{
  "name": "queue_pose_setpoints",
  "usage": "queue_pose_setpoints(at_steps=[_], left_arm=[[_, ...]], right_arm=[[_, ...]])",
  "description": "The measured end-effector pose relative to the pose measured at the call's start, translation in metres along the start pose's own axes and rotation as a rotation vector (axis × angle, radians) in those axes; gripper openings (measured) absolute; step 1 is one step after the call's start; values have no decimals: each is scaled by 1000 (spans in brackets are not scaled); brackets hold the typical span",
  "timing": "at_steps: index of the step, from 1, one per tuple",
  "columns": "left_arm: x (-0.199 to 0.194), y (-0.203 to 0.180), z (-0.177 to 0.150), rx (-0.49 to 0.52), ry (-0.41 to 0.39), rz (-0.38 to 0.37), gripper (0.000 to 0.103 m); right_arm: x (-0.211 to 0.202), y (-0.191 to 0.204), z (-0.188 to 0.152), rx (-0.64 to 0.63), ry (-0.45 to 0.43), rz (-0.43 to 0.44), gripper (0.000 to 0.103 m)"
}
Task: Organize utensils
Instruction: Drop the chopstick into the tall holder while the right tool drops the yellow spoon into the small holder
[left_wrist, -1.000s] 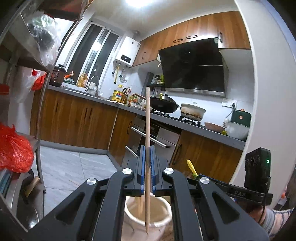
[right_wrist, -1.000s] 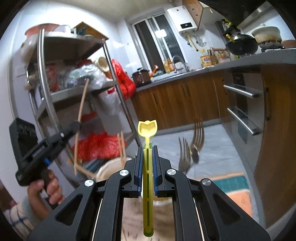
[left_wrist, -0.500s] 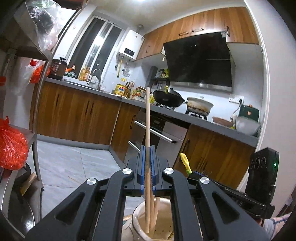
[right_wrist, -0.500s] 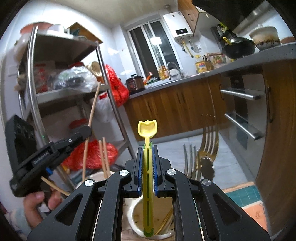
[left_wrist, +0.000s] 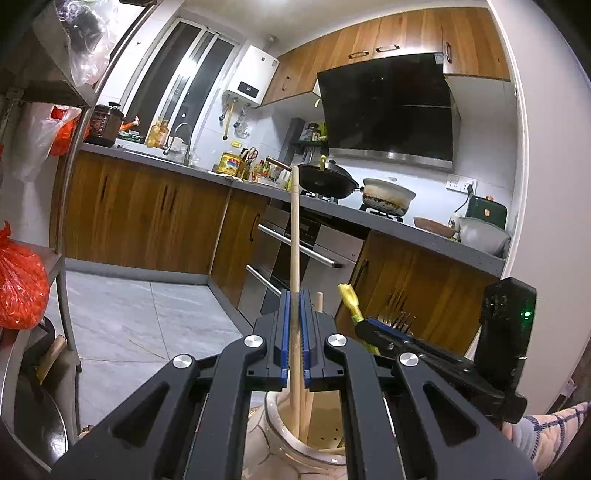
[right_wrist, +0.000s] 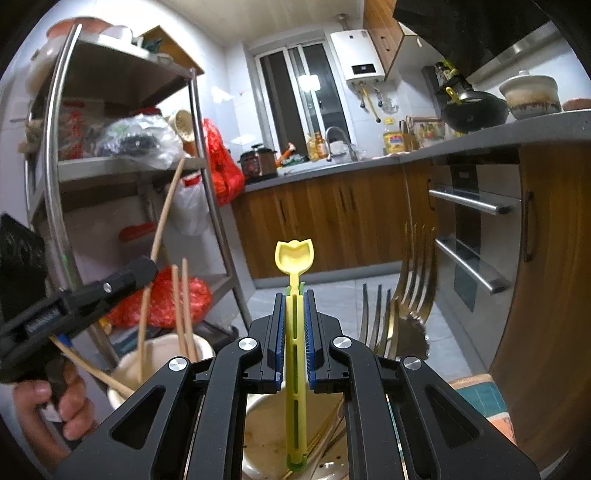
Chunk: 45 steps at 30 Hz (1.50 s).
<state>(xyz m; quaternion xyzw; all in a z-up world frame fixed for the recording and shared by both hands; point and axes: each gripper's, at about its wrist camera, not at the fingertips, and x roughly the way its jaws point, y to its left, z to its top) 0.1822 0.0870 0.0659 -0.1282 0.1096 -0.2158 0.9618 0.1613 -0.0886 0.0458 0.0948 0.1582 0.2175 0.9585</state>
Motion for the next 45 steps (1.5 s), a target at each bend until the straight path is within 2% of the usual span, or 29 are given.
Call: queue_pose_setpoints(at_steps=[15,18,24,29,37,39,40,41,43,45], left_arm=[[-9,-4,3,33,45,39,5],[-14,-7,5,51,50,61,5],[-34,-16,13,85,41,96,5],[-58,-22,17,99,27,115,6],[-98,-45,0,141,67,166,7],[-108,-52,-7,139,81,174,20],[-112,-55,-10,136,84,177,36],[-117,-58,-13,133,86,179,46],[-122,-63,-21,126,100,172,50],[-125,-70,-30,117,128,186,60]], right_arm=[[-10,5,-19,-41,134,23,11],[-17,6,-16,-44,132,16,18],[-49,4,-6,-21,92,13,18],[-78,8,-4,-32,102,0,18],[-121,17,-12,-69,122,-12,32],[-129,17,-15,-65,125,-15,37],[-135,15,-18,-61,125,-18,41],[-138,14,-20,-59,126,-19,44],[-145,10,-26,-55,133,-26,57],[-149,9,-30,-53,142,-35,68]])
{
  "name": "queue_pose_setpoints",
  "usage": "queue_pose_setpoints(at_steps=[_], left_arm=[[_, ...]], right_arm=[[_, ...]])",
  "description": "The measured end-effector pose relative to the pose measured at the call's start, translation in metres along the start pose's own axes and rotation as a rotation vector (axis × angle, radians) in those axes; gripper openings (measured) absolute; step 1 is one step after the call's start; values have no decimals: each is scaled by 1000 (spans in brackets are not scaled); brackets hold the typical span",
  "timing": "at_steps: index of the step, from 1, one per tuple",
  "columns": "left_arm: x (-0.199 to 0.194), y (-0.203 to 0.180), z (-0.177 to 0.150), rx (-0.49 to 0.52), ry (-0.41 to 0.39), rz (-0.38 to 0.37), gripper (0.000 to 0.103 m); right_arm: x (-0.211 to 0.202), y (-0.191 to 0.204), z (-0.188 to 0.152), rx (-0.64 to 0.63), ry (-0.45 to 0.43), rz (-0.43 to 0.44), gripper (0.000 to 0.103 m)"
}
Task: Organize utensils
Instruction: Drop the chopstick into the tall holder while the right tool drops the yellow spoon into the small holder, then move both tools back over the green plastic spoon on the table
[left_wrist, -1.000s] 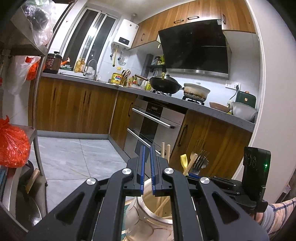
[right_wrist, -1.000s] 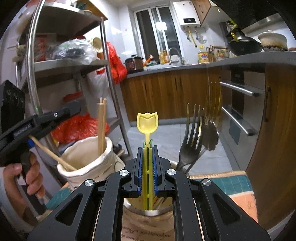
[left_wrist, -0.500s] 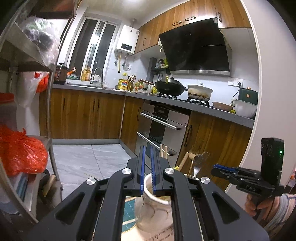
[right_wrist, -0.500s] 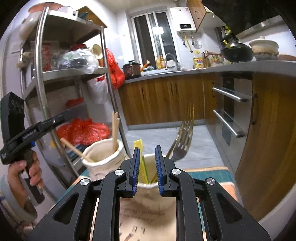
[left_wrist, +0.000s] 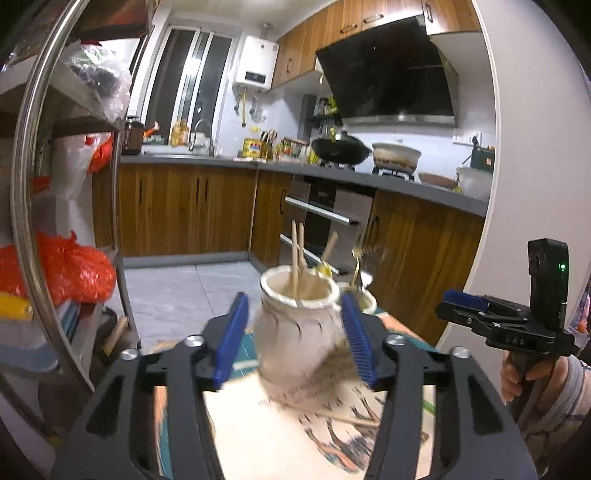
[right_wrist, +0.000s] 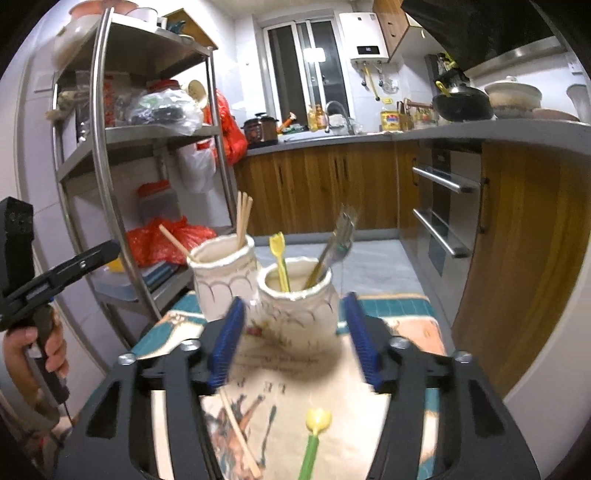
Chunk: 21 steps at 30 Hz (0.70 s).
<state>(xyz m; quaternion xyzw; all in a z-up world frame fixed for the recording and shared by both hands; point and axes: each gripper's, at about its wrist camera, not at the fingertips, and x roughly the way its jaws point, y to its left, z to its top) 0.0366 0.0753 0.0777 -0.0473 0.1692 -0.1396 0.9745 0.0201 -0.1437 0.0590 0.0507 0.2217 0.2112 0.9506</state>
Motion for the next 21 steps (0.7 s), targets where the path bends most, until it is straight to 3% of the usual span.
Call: queue_pose_setpoints(at_steps=[5,12,21], left_arm=[[-6,-11,-21,-43,33,19,81],[1,-20,-57,-53,114,79,90],[12,-29,-78,-13,172,158,97]], right_arm=[[-9,-7,-18,18,36,-10,89],[-10,-13,-37,19,106,-49,93],[6,-7,-64,-31,242,-94,95]])
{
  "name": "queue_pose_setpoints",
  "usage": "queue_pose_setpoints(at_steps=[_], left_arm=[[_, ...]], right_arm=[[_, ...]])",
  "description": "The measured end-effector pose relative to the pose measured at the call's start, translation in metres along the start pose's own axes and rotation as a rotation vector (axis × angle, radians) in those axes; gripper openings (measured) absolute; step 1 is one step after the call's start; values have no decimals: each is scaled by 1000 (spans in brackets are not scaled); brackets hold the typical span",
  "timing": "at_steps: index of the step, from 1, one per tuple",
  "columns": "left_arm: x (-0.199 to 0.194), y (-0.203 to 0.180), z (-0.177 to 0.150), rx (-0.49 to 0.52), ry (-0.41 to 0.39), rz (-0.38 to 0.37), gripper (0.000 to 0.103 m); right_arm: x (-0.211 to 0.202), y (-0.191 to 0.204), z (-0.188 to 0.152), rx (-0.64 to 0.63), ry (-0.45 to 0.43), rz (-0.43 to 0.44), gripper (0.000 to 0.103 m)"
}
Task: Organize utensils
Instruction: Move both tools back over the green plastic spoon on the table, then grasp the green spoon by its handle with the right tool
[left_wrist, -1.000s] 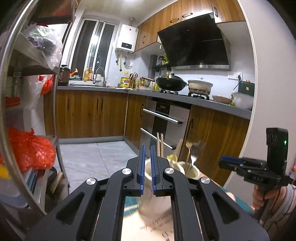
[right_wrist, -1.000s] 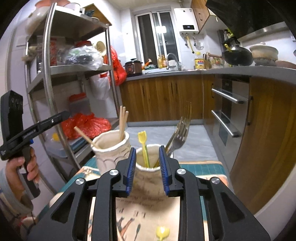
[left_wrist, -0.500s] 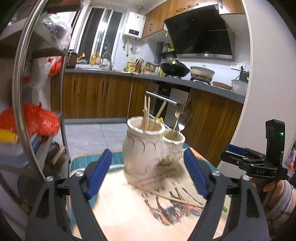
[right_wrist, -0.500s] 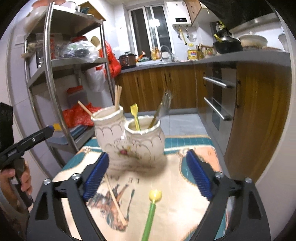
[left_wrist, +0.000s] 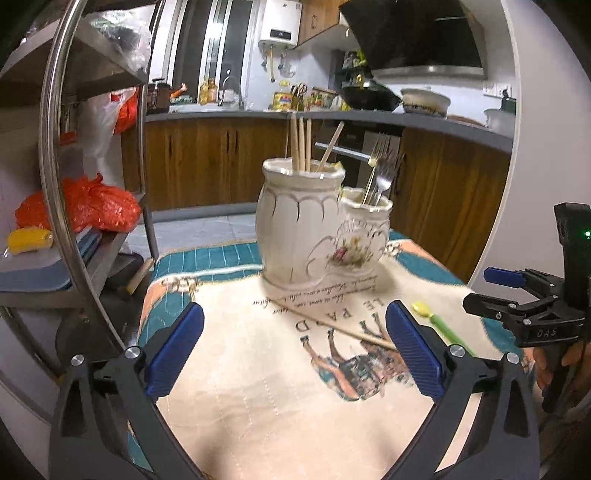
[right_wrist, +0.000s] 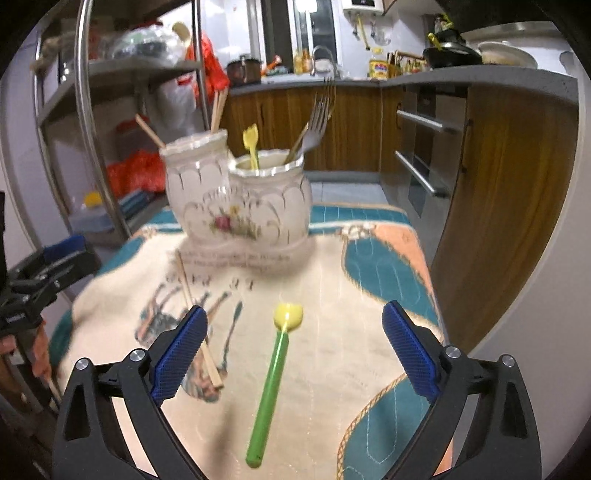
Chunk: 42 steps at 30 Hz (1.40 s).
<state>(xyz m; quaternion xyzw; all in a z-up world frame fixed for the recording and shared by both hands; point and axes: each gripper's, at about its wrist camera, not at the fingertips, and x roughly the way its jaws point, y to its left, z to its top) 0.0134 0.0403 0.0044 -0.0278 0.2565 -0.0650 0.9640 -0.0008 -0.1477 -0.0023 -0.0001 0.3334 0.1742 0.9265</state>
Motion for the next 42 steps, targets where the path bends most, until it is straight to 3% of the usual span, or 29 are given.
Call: queue_pose_setpoints(at_steps=[7,15,20,22,31,39,42], left_arm=[[14,3,-11,-20,56,17,97],[15,6,-12,-47,60,3,97],[15,6,-12,-47,61,5,97],[15,6,-12,-43,60,6,97],[16,0,-13,-7,67,49,97],[15,-22,-5,49,84,94,97],[15,-29,-1,64,90,108,97]], right_arm=[[19,5,-8,-15,90,-37,95],[30,6,-12,-22,139,-55,93],[33,8,-13,-29,167,-53,67],[35,9,-13,-18,181,-29,63],[43,11,-11,-14,233,-11,31],[45,11,-9,-22,247,19,25],[45,10,-8,-20,247,25,17]])
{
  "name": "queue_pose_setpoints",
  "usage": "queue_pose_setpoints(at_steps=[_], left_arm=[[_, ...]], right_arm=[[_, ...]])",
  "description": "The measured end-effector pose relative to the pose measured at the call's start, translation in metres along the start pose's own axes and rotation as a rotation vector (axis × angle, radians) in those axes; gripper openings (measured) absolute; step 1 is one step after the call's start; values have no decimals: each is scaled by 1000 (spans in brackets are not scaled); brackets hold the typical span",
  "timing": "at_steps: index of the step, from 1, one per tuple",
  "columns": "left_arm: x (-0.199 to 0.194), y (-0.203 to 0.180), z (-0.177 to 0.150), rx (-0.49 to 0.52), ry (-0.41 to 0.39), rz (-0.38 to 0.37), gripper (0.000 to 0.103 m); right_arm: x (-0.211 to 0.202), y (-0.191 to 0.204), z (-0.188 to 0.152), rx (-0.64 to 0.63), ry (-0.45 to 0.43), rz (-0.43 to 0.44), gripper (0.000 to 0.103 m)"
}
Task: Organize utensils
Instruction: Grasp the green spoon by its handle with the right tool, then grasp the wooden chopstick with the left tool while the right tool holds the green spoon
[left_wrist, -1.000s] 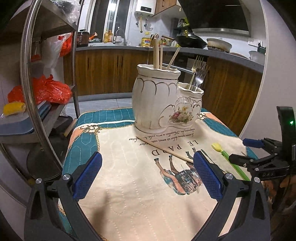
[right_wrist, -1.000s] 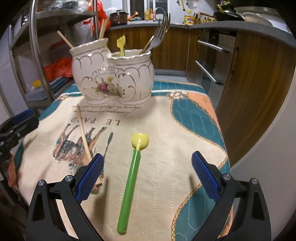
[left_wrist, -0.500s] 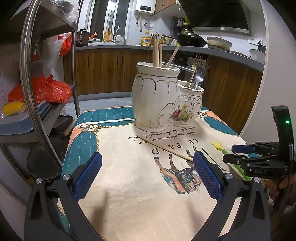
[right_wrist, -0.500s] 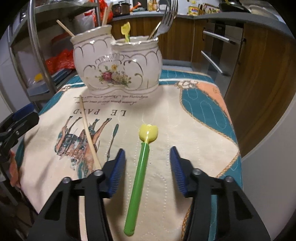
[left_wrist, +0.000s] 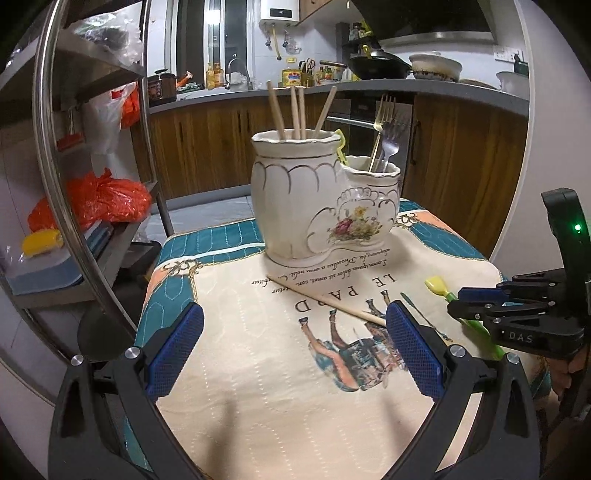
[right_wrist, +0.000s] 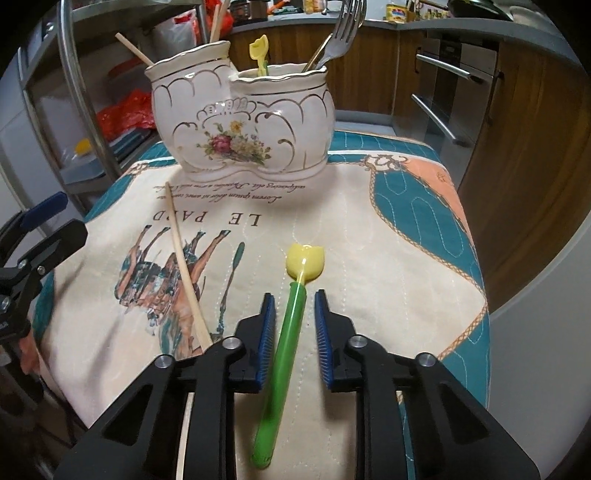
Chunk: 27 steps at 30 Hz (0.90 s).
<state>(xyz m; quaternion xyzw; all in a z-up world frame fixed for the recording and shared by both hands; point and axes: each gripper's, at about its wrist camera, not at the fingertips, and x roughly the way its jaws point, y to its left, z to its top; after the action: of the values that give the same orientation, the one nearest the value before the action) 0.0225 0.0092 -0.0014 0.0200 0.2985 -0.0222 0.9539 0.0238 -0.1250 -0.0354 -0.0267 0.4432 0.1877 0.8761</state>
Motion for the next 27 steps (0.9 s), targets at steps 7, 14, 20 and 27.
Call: queue_pose_setpoints(at_steps=[7,14,20,27], left_arm=[[12,-21,7,5,70,10,97],[38,-45,6,-29,178,-9,97],[60,-67,1,-10,261,12,97],[67,-78,-4,34,301,43,84]], right_arm=[[-2,-7,-3,22,-28,55,10],[-15,-21,-8,62,-107,99,10],[-28,-31,-10,83,-153,127,10],[-29,-39,-13,104,-160,159,10]])
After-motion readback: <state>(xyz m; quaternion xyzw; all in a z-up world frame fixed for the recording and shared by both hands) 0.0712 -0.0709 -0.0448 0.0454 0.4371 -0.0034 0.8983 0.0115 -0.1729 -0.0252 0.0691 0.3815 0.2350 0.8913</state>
